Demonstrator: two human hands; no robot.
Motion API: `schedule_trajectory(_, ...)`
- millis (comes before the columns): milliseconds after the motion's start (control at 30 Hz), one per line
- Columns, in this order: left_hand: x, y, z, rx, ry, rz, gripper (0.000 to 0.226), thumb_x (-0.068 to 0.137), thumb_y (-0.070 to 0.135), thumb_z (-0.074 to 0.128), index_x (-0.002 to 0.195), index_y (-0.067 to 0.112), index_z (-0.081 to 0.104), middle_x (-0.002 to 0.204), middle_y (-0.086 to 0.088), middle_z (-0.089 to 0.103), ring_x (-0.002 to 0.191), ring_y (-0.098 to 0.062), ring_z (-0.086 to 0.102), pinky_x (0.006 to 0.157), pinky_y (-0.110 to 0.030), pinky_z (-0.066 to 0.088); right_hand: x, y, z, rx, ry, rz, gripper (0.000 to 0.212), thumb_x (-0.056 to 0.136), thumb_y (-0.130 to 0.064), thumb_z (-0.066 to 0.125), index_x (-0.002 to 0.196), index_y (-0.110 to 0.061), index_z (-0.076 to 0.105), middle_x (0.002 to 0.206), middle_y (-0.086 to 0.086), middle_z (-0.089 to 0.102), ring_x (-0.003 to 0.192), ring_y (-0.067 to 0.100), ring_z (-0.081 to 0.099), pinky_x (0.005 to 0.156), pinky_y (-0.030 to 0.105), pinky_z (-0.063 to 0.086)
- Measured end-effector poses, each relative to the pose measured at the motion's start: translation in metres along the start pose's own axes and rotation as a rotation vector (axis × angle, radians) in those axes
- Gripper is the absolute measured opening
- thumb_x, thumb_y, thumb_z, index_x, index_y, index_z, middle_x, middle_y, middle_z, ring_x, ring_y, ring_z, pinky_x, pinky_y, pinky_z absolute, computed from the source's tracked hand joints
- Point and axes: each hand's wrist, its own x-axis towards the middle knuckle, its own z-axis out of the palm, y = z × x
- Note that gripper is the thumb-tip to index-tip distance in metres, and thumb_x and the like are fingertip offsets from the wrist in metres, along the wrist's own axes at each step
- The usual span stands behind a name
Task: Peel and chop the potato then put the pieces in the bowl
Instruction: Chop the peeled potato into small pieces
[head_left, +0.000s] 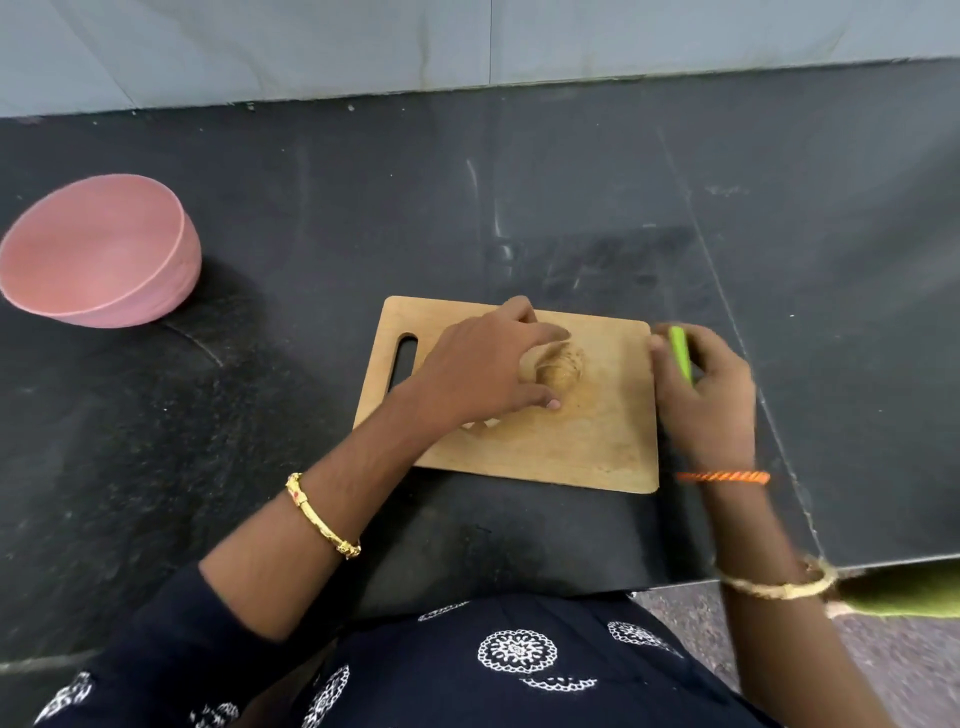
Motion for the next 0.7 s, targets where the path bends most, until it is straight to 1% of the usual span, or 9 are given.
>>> schedule_trajectory(33,0.0,-0.001,-0.001,0.002,0.028,0.024,0.069,0.069,0.052,0.074,0.131,0.034,0.049,0.114,0.011,0.046,0.087,-0.007,0.049,0.07,-0.023,0.035,-0.015,0.004,0.004,-0.011,0.202,0.05,0.02,0.094,-0.022,0.054,0.105,-0.008,0.062,0.093,0.008,0.067,0.085,0.027,0.062,0.07,0.028,0.04)
schedule_trajectory(67,0.0,-0.003,-0.001,0.008,0.061,0.057,0.072,0.067,0.054,0.074,0.131,0.033,0.049,0.119,0.01,0.045,0.094,-0.007,0.047,0.076,-0.025,0.037,-0.029,0.007,0.01,-0.027,0.317,0.071,0.021,0.096,-0.022,0.049,0.104,-0.006,0.06,0.091,0.012,0.066,0.083,0.032,0.061,0.067,0.027,0.036)
schedule_trajectory(100,0.001,-0.004,0.001,0.026,0.088,0.097,0.074,0.066,0.057,0.073,0.132,0.032,0.049,0.124,0.009,0.044,0.103,-0.009,0.044,0.084,-0.027,0.037,-0.041,0.009,0.016,-0.046,0.344,0.043,0.021,0.096,-0.021,0.046,0.102,-0.005,0.058,0.091,0.014,0.065,0.083,0.033,0.058,0.068,0.027,0.033)
schedule_trajectory(167,0.001,-0.007,0.008,0.063,0.097,0.159,0.074,0.068,0.061,0.068,0.132,0.031,0.049,0.132,0.006,0.042,0.118,-0.014,0.036,0.096,-0.033,0.028,-0.052,0.014,0.029,-0.119,0.281,-0.116,0.024,0.095,-0.021,0.042,0.098,-0.003,0.057,0.093,0.015,0.061,0.085,0.03,0.051,0.074,0.024,0.032)
schedule_trajectory(267,0.001,-0.011,0.023,0.035,0.093,0.165,0.067,0.075,0.061,0.061,0.134,0.031,0.048,0.13,0.008,0.046,0.124,-0.013,0.032,0.097,-0.031,0.019,-0.038,0.02,0.041,-0.272,0.236,-0.233,0.022,0.09,-0.018,0.043,0.096,-0.003,0.057,0.093,0.015,0.058,0.083,0.032,0.047,0.075,0.036,0.038)
schedule_trajectory(333,0.003,-0.015,0.027,0.032,0.13,0.141,0.064,0.078,0.059,0.059,0.134,0.029,0.048,0.126,0.008,0.049,0.122,-0.013,0.035,0.096,-0.031,0.019,-0.028,0.019,0.046,-0.331,0.224,-0.229,0.016,0.089,-0.012,0.048,0.098,-0.003,0.058,0.095,0.015,0.059,0.083,0.035,0.048,0.073,0.04,0.04)
schedule_trajectory(467,0.01,-0.02,0.022,0.016,0.17,0.034,0.062,0.078,0.052,0.064,0.133,0.028,0.048,0.124,0.007,0.05,0.118,-0.015,0.038,0.091,-0.03,0.021,-0.002,0.012,0.056,-0.364,0.157,-0.302,0.012,0.088,-0.003,0.051,0.098,-0.002,0.059,0.095,0.016,0.06,0.084,0.035,0.048,0.073,0.034,0.035)
schedule_trajectory(600,0.02,-0.024,0.002,-0.009,0.111,-0.073,0.065,0.076,0.051,0.067,0.133,0.026,0.048,0.124,0.004,0.047,0.116,-0.018,0.037,0.091,-0.034,0.024,0.031,0.0,0.064,-0.34,0.041,-0.339,0.016,0.094,-0.012,0.046,0.101,-0.003,0.056,0.103,0.013,0.058,0.095,0.033,0.047,0.068,0.038,0.04)
schedule_trajectory(700,0.023,-0.028,-0.013,-0.007,-0.002,-0.107,0.066,0.078,0.048,0.067,0.136,0.025,0.045,0.13,0.002,0.043,0.12,-0.02,0.035,0.1,-0.039,0.028,0.047,-0.001,0.064,-0.303,-0.006,-0.353,0.022,0.097,-0.023,0.044,0.105,-0.006,0.056,0.106,0.009,0.056,0.1,0.027,0.048,0.066,0.033,0.039)
